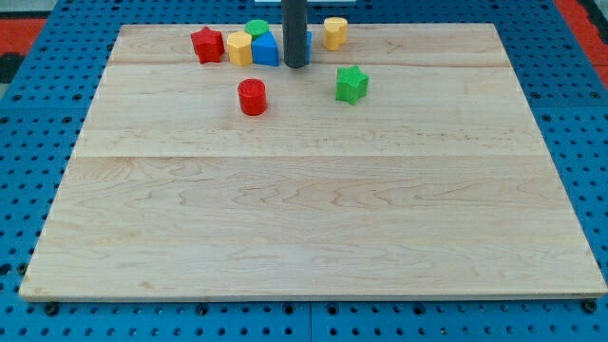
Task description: Push the heart into the blue blocks
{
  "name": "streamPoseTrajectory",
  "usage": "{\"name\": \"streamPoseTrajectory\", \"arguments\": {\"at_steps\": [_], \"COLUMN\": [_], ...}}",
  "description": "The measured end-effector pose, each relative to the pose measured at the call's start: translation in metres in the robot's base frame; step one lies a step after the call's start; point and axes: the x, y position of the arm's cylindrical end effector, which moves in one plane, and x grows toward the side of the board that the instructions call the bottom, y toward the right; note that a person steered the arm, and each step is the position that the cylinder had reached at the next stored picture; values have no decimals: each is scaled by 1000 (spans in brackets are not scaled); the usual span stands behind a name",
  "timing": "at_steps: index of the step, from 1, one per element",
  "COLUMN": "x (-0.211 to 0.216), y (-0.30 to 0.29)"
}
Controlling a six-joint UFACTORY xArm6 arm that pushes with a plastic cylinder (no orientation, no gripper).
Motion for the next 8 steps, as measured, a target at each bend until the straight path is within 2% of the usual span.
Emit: {"name": "streamPoseTrajectory", "arguments": {"at_steps": [1,2,3,4,7,8], "x": [24,-2,-67,-88,-86,-81], "y": [10,97,170,130,57,57]}}
